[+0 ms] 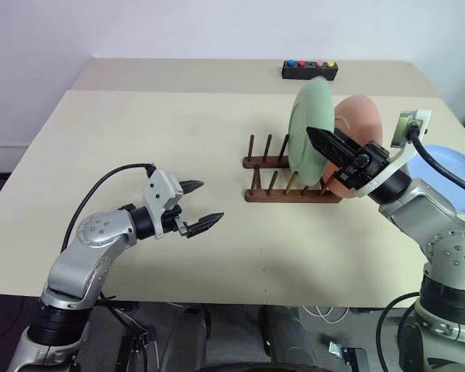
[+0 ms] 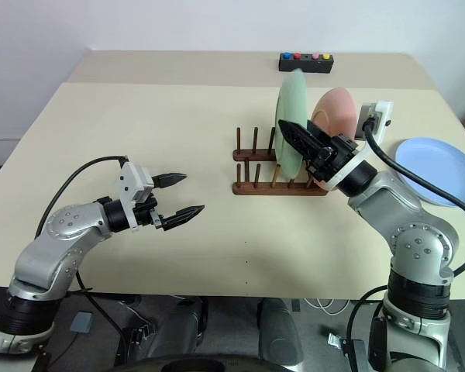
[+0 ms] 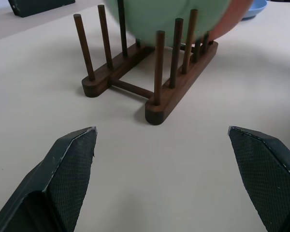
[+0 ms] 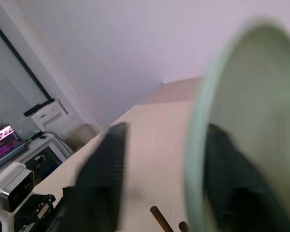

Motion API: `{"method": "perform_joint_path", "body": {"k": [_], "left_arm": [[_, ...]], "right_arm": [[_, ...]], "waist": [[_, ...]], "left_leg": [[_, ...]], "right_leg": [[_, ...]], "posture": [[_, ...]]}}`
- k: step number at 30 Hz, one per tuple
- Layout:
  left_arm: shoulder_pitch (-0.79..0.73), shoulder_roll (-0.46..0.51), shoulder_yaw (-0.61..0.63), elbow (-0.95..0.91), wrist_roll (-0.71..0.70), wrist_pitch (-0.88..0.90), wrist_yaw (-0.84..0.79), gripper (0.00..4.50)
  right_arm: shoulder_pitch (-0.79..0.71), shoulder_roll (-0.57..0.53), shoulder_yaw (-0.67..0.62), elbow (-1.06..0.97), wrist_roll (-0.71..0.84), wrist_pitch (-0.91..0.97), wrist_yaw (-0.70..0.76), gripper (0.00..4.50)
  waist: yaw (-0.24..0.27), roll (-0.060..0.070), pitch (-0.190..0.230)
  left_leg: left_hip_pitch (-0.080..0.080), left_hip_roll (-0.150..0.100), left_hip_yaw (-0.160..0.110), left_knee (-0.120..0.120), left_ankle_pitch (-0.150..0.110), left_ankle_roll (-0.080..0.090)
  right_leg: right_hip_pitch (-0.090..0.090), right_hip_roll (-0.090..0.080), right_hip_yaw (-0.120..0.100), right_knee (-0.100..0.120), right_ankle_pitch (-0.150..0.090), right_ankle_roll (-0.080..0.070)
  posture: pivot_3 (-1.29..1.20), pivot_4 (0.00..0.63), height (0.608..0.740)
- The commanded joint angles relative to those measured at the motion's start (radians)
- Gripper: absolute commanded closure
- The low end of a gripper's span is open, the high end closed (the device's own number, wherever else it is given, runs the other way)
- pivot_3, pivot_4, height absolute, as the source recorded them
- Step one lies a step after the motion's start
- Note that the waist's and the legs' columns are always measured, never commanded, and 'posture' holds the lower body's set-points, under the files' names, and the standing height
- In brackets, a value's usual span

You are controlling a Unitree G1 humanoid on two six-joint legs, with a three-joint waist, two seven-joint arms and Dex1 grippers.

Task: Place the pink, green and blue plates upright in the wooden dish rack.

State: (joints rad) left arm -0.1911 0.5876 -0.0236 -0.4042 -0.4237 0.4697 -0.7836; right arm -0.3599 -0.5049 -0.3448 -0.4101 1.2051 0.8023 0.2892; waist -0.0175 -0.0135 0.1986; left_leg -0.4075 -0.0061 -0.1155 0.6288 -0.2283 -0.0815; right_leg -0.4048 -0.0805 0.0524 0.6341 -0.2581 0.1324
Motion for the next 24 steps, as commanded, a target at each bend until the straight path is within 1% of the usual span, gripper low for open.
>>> {"method": "perform_joint_path", "body": {"k": [1, 2, 11, 18, 21, 24], "left_arm": [[-0.003, -0.002, 0.001, -0.016, 0.003, -0.023, -0.001, 0.0], [-0.001, -0.002, 0.001, -0.017, 0.004, -0.023, -0.001, 0.0], [-0.003, -0.006, -0.001, -0.016, 0.003, -0.025, -0.001, 0.0], [-0.004, -0.008, -0.004, -0.013, 0.002, -0.028, -0.005, 0.0], [-0.008, -0.01, -0.007, -0.007, 0.003, -0.031, -0.008, 0.0], [-0.011, -0.012, -0.01, -0.003, 0.004, -0.034, -0.011, 0.0]], "right_arm": [[-0.004, -0.021, -0.016, -0.023, 0.006, -0.015, 0.003, 0.46], [-0.004, -0.024, -0.015, -0.024, 0.001, -0.016, 0.004, 0.03], [-0.007, -0.066, -0.019, -0.031, -0.047, -0.026, 0.017, 0.03], [-0.003, -0.148, -0.016, -0.071, -0.086, -0.018, 0.055, 0.03], [0.002, -0.211, -0.022, -0.1, -0.122, -0.021, 0.09, 0.03], [0.01, -0.245, -0.038, -0.109, -0.156, -0.055, 0.131, 0.03]], "waist": [[0.0, 0.0, 0.0], [0.0, 0.0, 0.0], [0.001, 0.0, 0.0], [0.001, 0.0, 0.0], [0.002, 0.0, 0.0], [0.003, 0.0, 0.0]], "left_leg": [[0.0, 0.0, 0.0, 0.0, 0.0, 0.0], [0.0, 0.0, 0.0, 0.0, 0.0, 0.0], [0.0, 0.0, 0.0, 0.0, 0.0, 0.0], [0.0, 0.0, 0.0, 0.0, 0.0, 0.0], [0.0, 0.0, 0.0, 0.0, 0.0, 0.0], [0.0, 0.0, 0.0, 0.0, 0.0, 0.0]], "right_leg": [[0.0, 0.0, 0.0, 0.0, 0.0, 0.0], [0.0, 0.0, 0.0, 0.0, 0.0, 0.0], [0.0, 0.0, 0.0, 0.0, 0.0, -0.001], [0.0, 0.0, 0.0, -0.001, 0.0, -0.001], [0.0, 0.0, 0.0, -0.001, 0.0, -0.001], [0.0, 0.0, 0.0, -0.001, 0.0, -0.001]], "posture": [[0.0, 0.15, 0.734], [0.0, 0.15, 0.734], [0.0, 0.15, 0.734], [0.0, 0.15, 0.734], [0.0, 0.15, 0.734], [0.0, 0.15, 0.734]]}}
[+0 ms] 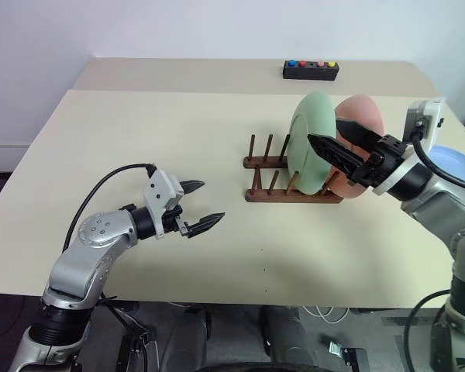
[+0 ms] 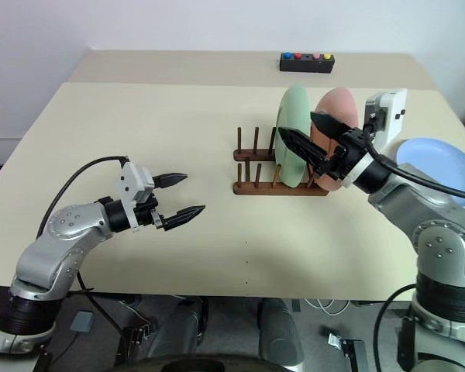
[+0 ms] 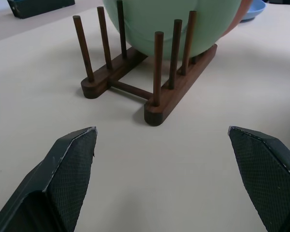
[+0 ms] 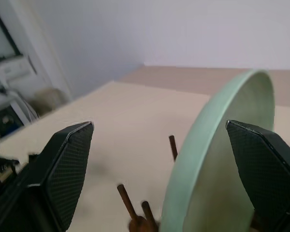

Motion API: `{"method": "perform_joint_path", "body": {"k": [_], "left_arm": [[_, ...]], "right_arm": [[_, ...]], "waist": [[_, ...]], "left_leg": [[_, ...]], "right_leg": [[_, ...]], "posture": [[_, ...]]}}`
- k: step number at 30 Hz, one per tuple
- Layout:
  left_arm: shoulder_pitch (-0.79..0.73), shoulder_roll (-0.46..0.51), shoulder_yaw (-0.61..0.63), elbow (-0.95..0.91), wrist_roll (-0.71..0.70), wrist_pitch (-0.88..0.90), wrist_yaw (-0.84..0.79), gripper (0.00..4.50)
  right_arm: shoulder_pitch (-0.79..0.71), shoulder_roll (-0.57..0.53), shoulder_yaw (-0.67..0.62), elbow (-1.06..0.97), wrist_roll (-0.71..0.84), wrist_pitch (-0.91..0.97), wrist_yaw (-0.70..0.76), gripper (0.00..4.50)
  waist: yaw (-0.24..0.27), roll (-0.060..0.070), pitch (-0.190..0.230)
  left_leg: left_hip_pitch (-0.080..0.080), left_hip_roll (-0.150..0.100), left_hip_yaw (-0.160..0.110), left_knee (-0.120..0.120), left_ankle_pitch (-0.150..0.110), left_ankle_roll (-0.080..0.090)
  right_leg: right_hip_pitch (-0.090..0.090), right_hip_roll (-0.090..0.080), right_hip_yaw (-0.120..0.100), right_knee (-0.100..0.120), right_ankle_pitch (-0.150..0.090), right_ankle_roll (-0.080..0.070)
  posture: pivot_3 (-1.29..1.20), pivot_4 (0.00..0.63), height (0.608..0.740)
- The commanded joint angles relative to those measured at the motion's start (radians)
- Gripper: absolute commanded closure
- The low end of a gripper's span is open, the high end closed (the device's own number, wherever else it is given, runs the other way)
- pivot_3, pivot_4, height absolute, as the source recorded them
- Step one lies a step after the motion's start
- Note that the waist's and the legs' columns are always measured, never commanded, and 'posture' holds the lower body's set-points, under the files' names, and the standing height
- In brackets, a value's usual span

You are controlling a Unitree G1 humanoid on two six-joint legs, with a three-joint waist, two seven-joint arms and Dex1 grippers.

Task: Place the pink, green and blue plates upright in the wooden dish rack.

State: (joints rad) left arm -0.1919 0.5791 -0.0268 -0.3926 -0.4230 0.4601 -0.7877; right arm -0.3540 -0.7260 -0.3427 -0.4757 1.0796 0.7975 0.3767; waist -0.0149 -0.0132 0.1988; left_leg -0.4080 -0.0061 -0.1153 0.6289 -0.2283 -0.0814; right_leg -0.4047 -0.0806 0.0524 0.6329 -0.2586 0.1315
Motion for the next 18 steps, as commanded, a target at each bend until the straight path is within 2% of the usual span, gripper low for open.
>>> {"method": "perform_joint_path", "body": {"k": [1, 6, 8, 11, 16, 18], "left_arm": [[-0.011, -0.004, -0.008, -0.012, 0.005, -0.026, -0.007, 0.0], [-0.021, -0.011, -0.021, 0.003, 0.011, -0.036, -0.01, 0.0], [-0.026, -0.013, -0.026, 0.007, 0.013, -0.039, -0.012, 0.0], [-0.032, -0.017, -0.034, 0.014, 0.011, -0.044, -0.023, 0.0], [-0.039, -0.027, -0.041, 0.019, -0.006, -0.051, -0.049, 0.0], [-0.048, -0.032, -0.049, 0.016, -0.032, -0.045, -0.085, 0.0]], "right_arm": [[0.009, -0.032, -0.05, -0.046, -0.046, -0.072, 0.068, 0.03], [0.036, -0.068, -0.081, -0.019, -0.134, -0.14, 0.134, 0.03], [0.031, -0.087, -0.129, 0.004, -0.156, -0.173, 0.161, 0.03], [0.032, -0.176, -0.252, 0.135, -0.235, -0.219, 0.202, 0.03], [0.132, -0.264, -0.358, 0.255, -0.322, -0.271, 0.332, 0.03], [0.243, -0.306, -0.4, 0.315, -0.394, -0.286, 0.418, 0.03]], "waist": [[0.0, 0.0, 0.0], [0.001, 0.0, 0.0], [0.001, 0.0, 0.0], [0.005, 0.0, 0.0], [0.001, 0.0, 0.0], [0.001, 0.001, 0.0]], "left_leg": [[0.0, 0.0, 0.0, 0.0, 0.0, 0.0], [0.0, 0.0, 0.0, 0.0, 0.0, 0.0], [0.0, 0.0, 0.0, 0.0, 0.0, 0.0], [0.0, 0.0, 0.0, 0.0, 0.0, 0.0], [0.0, 0.0, 0.0, 0.0, 0.0, 0.0], [0.0, 0.0, 0.001, 0.0, 0.0, 0.001]], "right_leg": [[0.0, 0.0, 0.0, 0.0, 0.0, 0.0], [0.0, 0.0, 0.0, 0.0, 0.0, 0.0], [0.0, 0.0, 0.0, 0.0, 0.0, 0.0], [0.0, 0.0, 0.0, -0.001, 0.0, 0.0], [0.001, 0.0, 0.0, -0.002, 0.0, 0.0], [0.001, 0.0, 0.0, -0.002, 0.0, 0.0]], "posture": [[0.0, 0.15, 0.734], [0.0, 0.15, 0.734], [0.0, 0.15, 0.734], [0.0, 0.15, 0.734], [0.0, 0.15, 0.734], [0.0, 0.15, 0.734]]}}
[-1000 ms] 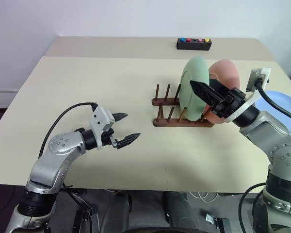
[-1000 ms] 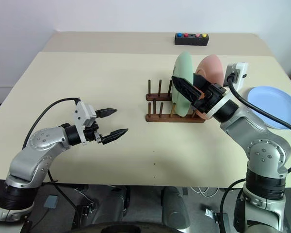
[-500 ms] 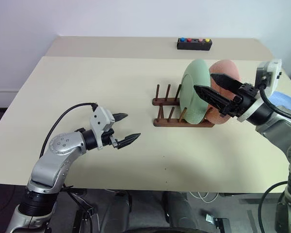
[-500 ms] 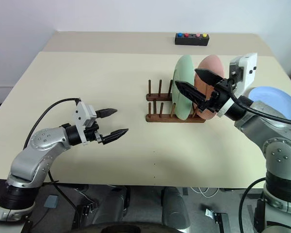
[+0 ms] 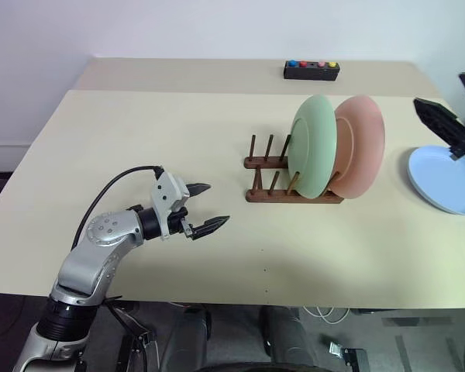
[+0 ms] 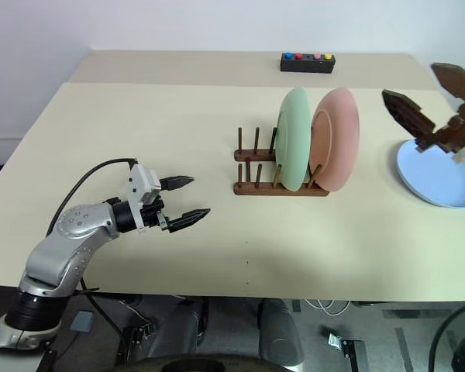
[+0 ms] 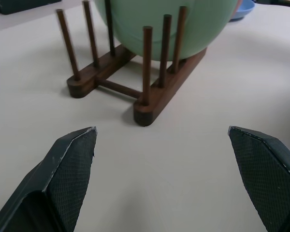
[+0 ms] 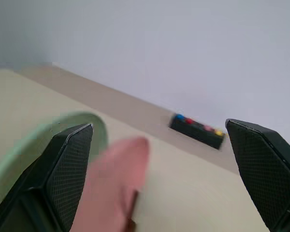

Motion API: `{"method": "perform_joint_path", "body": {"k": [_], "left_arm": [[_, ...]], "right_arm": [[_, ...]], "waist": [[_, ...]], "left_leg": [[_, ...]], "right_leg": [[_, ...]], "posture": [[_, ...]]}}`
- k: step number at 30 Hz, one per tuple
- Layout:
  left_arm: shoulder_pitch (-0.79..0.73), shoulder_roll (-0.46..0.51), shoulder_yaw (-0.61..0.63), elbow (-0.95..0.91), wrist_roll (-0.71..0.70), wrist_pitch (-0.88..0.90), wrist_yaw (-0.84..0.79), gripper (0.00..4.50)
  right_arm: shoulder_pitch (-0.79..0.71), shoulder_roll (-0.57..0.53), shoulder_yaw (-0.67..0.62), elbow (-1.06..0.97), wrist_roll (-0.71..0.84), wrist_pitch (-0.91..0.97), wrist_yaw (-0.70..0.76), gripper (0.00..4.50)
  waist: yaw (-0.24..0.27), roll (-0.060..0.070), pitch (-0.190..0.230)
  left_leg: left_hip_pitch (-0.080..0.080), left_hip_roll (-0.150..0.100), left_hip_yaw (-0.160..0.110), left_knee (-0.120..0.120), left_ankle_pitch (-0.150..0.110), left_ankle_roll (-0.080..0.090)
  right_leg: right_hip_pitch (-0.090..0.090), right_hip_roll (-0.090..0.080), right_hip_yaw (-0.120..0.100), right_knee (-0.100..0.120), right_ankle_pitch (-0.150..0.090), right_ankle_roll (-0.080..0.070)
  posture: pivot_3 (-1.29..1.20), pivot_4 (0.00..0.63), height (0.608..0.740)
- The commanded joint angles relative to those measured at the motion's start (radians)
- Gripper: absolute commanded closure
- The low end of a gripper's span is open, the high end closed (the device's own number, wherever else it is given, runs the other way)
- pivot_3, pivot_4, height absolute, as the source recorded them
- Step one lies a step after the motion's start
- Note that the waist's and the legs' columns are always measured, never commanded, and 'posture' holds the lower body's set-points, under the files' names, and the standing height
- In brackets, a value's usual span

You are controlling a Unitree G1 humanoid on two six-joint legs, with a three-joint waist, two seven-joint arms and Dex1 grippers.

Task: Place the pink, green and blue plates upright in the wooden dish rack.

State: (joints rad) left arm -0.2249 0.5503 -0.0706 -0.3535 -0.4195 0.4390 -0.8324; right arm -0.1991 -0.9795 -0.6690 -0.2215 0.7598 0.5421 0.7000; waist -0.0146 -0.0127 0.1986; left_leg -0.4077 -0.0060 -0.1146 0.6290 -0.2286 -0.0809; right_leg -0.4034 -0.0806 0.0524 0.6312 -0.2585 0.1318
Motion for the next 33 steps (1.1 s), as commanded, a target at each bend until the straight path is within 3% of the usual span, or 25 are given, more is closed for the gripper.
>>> {"method": "perform_joint_path", "body": {"k": [1, 4, 8, 15, 22, 25, 32, 33], "left_arm": [[-0.018, -0.005, -0.008, -0.025, -0.045, -0.018, -0.052, 0.0], [-0.02, -0.006, -0.018, -0.039, -0.077, 0.008, -0.082, 0.0], [-0.017, 0.009, -0.042, -0.047, -0.072, 0.017, -0.102, 0.0], [-0.016, 0.014, -0.042, -0.05, -0.055, 0.012, -0.083, 0.0], [-0.002, 0.02, -0.036, -0.061, -0.042, 0.011, -0.056, 0.0], [0.008, 0.028, -0.034, -0.067, -0.032, 0.008, -0.045, 0.0], [0.007, 0.029, -0.036, -0.068, -0.03, 0.012, -0.041, 0.0], [0.006, 0.029, -0.036, -0.067, -0.03, 0.012, -0.042, 0.0]], "right_arm": [[0.13, -0.066, -0.081, 0.076, -0.099, -0.034, 0.124, 0.03], [0.241, -0.089, -0.038, 0.111, -0.215, -0.076, 0.149, 0.03], [0.258, -0.08, 0.071, 0.21, -0.373, -0.155, 0.098, 0.03], [0.071, -0.027, 0.326, 0.508, -0.594, -0.311, -0.014, 0.03], [-0.124, 0.007, 0.469, 0.823, -0.742, -0.442, -0.119, 0.03], [-0.171, 0.023, 0.5, 0.911, -0.769, -0.469, -0.133, 0.86], [-0.194, 0.038, 0.501, 0.954, -0.771, -0.508, -0.146, 4.35], [-0.19, 0.04, 0.497, 0.945, -0.768, -0.507, -0.148, 4.47]], "waist": [[0.002, 0.0, 0.0], [0.001, 0.0, 0.0], [-0.008, 0.003, -0.002], [-0.005, 0.006, -0.001], [-0.004, 0.006, -0.001], [-0.006, 0.006, -0.001], [-0.004, 0.006, -0.001], [-0.004, 0.006, -0.001]], "left_leg": [[0.0, 0.0, 0.0, 0.0, 0.0, 0.0], [0.0, 0.0, 0.0, 0.001, 0.0, 0.0], [0.001, 0.0, 0.003, 0.001, 0.0, 0.0], [0.002, 0.0, 0.003, 0.001, 0.0, 0.0], [0.002, 0.0, 0.003, 0.001, 0.0, 0.0], [0.002, 0.0, 0.003, 0.001, 0.0, 0.0], [0.003, 0.0, 0.003, 0.002, 0.0, 0.0], [0.003, 0.0, 0.003, 0.002, 0.0, 0.0]], "right_leg": [[0.0, 0.0, 0.0, 0.0, 0.0, 0.0], [0.0, 0.0, 0.0, 0.0, 0.0, 0.0], [0.0, 0.0, 0.002, 0.0, 0.0, 0.0], [0.001, 0.0, 0.002, 0.0, 0.0, -0.001], [0.001, 0.0, 0.003, 0.0, 0.0, 0.0], [0.001, 0.0, 0.003, 0.0, 0.0, 0.0], [0.003, 0.0, 0.003, 0.0, 0.001, 0.0], [0.003, 0.0, 0.003, 0.0, 0.001, 0.0]], "posture": [[0.0, 0.15, 0.734], [0.0, 0.15, 0.734], [0.0, 0.15, 0.734], [0.0, 0.15, 0.734], [0.0, 0.15, 0.734], [0.0, 0.15, 0.734], [0.0, 0.15, 0.734], [0.0, 0.15, 0.734]]}}
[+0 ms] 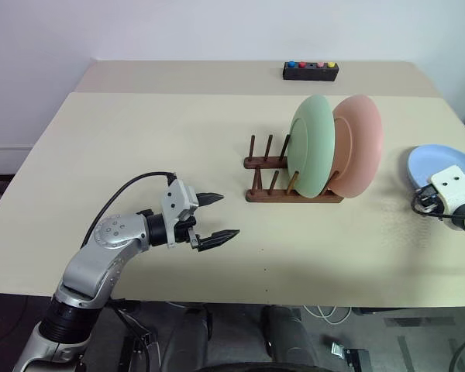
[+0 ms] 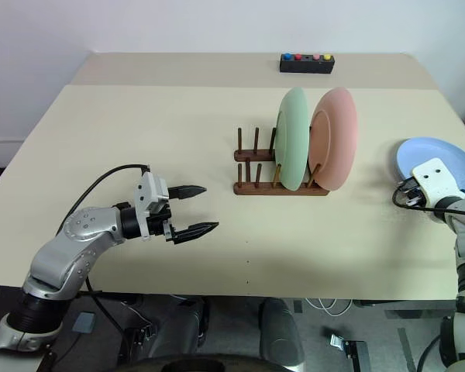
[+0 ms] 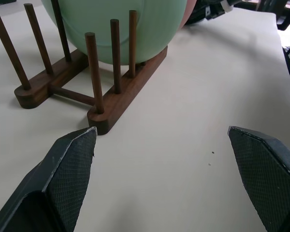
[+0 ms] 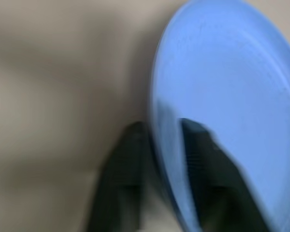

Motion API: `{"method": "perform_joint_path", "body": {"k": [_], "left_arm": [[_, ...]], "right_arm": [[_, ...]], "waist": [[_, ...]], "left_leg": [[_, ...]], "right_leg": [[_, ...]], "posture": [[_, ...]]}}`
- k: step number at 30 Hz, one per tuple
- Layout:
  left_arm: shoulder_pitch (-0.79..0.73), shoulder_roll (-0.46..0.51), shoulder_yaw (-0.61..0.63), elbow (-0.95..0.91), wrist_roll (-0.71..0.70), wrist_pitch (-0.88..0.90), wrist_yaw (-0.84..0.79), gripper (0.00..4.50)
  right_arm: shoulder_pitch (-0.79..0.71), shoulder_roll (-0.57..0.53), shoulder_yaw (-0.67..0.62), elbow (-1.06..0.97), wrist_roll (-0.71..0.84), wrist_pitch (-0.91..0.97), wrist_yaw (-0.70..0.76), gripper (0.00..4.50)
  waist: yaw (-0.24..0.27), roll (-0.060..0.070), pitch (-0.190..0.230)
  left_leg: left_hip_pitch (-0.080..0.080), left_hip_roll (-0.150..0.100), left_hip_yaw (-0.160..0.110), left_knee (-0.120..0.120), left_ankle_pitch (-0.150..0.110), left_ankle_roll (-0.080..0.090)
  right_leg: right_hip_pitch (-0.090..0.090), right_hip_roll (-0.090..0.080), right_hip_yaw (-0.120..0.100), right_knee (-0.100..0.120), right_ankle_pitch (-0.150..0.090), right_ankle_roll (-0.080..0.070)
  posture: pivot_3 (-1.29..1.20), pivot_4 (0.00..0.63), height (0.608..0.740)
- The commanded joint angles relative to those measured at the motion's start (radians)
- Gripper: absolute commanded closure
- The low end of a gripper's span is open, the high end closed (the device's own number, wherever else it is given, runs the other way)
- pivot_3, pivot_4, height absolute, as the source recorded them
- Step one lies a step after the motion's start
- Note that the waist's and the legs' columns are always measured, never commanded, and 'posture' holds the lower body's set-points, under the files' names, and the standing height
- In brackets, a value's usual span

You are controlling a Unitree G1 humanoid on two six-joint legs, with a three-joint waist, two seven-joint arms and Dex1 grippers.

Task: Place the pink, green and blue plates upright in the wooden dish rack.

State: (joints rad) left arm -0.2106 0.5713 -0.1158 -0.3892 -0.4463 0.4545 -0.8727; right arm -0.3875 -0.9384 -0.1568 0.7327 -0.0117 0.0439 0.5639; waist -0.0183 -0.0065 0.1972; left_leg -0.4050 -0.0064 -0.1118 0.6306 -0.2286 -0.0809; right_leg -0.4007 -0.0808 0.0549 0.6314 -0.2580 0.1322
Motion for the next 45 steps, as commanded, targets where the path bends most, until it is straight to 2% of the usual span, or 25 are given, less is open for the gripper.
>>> {"method": "perform_joint_path", "body": {"k": [1, 7, 11, 15, 20, 23, 25, 27, 32, 38, 45], "left_arm": [[-0.008, 0.009, 0.009, -0.031, -0.003, -0.004, -0.002, 0.0], [-0.012, 0.013, 0.01, -0.021, 0.004, -0.012, -0.005, 0.0], [-0.013, 0.015, 0.012, -0.013, 0.009, -0.019, -0.003, 0.0], [-0.017, 0.016, 0.019, 0.006, 0.019, -0.03, -0.002, 0.0], [-0.018, 0.015, 0.031, 0.018, 0.03, -0.042, 0.006, 0.0], [-0.009, 0.017, 0.064, 0.031, 0.038, -0.054, 0.029, 0.0], [-0.003, 0.02, 0.092, 0.046, 0.042, -0.069, 0.044, 0.0], [0.0, 0.024, 0.128, 0.062, 0.04, -0.079, 0.058, 0.0], [0.026, 0.061, 0.185, 0.087, 0.055, -0.096, 0.058, 0.0], [0.053, 0.079, 0.208, 0.079, 0.052, -0.101, 0.06, 0.0], [0.046, 0.081, 0.196, 0.084, 0.054, -0.103, 0.056, 0.0]], "right_arm": [[0.007, -0.004, -0.018, -0.026, -0.003, -0.013, -0.025, 4.47], [0.016, -0.037, -0.068, -0.177, -0.035, -0.065, -0.15, 4.47], [-0.014, -0.046, -0.108, -0.333, -0.022, -0.089, -0.181, 4.47], [-0.18, -0.017, -0.109, -0.58, 0.061, -0.084, -0.15, 4.47], [-0.312, 0.038, -0.082, -0.768, 0.164, -0.066, -0.086, 4.47], [-0.394, 0.141, -0.001, -0.964, 0.354, 0.067, -0.012, 4.47], [-0.406, 0.242, 0.04, -1.079, 0.52, 0.192, -0.011, 4.47], [-0.392, 0.341, 0.055, -1.149, 0.663, 0.288, -0.043, 4.47], [-0.352, 0.527, 0.092, -1.248, 0.842, 0.43, -0.162, 4.47], [-0.266, 0.637, 0.062, -1.281, 0.991, 0.528, -0.319, 4.47], [-0.154, 0.68, 0.034, -1.264, 1.088, 0.577, -0.404, 4.47]], "waist": [[-0.002, 0.0, 0.0], [-0.002, 0.002, 0.0], [-0.007, 0.004, 0.0], [-0.022, 0.006, 0.001], [-0.021, 0.005, 0.002], [-0.022, 0.005, 0.002], [-0.025, 0.005, 0.002], [-0.025, 0.005, 0.002], [-0.019, 0.005, 0.002], [-0.018, 0.005, 0.002], [-0.024, 0.005, 0.002]], "left_leg": [[0.0, 0.0, 0.0, 0.0, 0.0, 0.0], [0.0, 0.0, 0.0, 0.0, 0.0, 0.0], [0.001, 0.0, 0.0, -0.001, 0.0, 0.0], [0.001, 0.0, 0.0, -0.001, 0.0, 0.0], [0.0, 0.0, -0.002, -0.003, 0.0, 0.0], [-0.001, 0.0, -0.003, -0.002, 0.0, 0.0], [-0.001, 0.0, -0.003, -0.002, 0.0, 0.0], [-0.001, 0.001, -0.004, -0.002, 0.0, 0.0], [-0.002, 0.0, -0.004, -0.001, 0.0, 0.0], [-0.002, 0.0, -0.004, -0.002, 0.0, 0.0], [-0.002, 0.0, -0.003, -0.002, 0.0, 0.0]], "right_leg": [[0.0, 0.0, 0.0, 0.0, 0.0, 0.0], [0.0, 0.0, 0.0, 0.0, 0.001, 0.001], [0.0, 0.0, 0.0, 0.001, 0.001, 0.002], [-0.001, 0.0, 0.0, 0.001, 0.001, 0.002], [-0.001, 0.001, -0.001, 0.002, 0.001, 0.003], [-0.001, 0.0, -0.002, 0.001, 0.001, 0.003], [-0.002, 0.0, -0.002, 0.002, 0.001, 0.003], [-0.002, 0.0, -0.002, 0.003, 0.001, 0.003], [-0.003, 0.0, -0.002, 0.003, 0.001, 0.003], [-0.004, 0.0, -0.002, 0.004, 0.001, 0.002], [-0.005, 0.0, -0.002, 0.004, 0.001, 0.002]], "posture": [[0.0, 0.15, 0.734], [0.0, 0.15, 0.734], [0.0, 0.15, 0.734], [0.0, 0.15, 0.734], [0.0, 0.15, 0.734], [0.0, 0.15, 0.734], [0.0, 0.15, 0.734], [0.0, 0.15, 0.734], [0.0, 0.15, 0.734], [0.0, 0.15, 0.734], [0.0, 0.15, 0.734]]}}
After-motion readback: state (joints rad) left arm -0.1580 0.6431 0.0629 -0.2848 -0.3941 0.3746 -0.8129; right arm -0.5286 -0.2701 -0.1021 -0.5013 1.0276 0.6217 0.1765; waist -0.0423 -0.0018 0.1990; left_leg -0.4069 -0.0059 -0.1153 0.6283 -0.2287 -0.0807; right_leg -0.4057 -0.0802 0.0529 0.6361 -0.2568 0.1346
